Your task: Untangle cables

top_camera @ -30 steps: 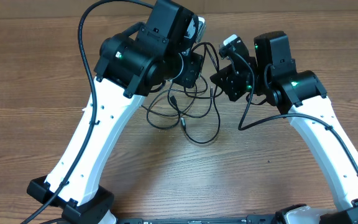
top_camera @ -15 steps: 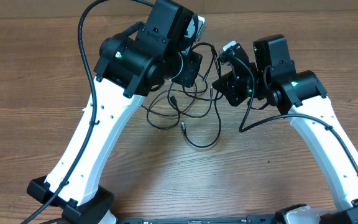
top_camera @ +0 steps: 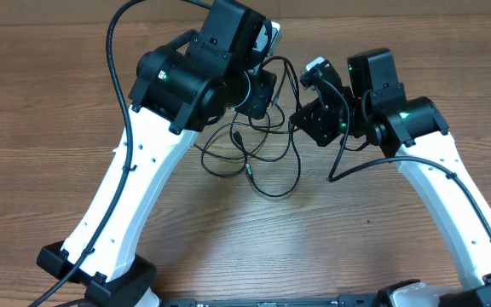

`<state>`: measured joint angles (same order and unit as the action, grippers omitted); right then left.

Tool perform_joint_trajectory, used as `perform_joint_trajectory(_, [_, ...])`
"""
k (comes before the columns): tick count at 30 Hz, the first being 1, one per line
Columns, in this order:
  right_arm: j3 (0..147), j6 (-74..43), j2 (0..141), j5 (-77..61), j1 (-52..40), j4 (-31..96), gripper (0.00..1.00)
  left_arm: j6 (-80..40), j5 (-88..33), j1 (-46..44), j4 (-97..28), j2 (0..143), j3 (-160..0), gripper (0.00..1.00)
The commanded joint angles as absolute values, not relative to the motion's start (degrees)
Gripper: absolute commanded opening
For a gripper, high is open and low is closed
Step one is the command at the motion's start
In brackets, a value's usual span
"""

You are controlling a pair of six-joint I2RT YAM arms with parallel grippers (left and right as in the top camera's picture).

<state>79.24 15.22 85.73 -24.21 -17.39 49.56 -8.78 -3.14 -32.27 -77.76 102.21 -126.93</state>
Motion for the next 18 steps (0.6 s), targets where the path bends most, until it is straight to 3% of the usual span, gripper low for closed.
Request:
perform_joint_trajectory(1, [80.7,15.5,83.4,-23.8,-17.5,49.0,0.24,-7.9,-2.3,-32.5,-77.3,100.3,-128.4,0.04])
perform_joint_trajectory(18, [80.7,18.3,83.4,-18.0,-17.5,49.4,0.23,-7.9,-2.4,-32.5,-77.8,100.3,-128.4,0.04])
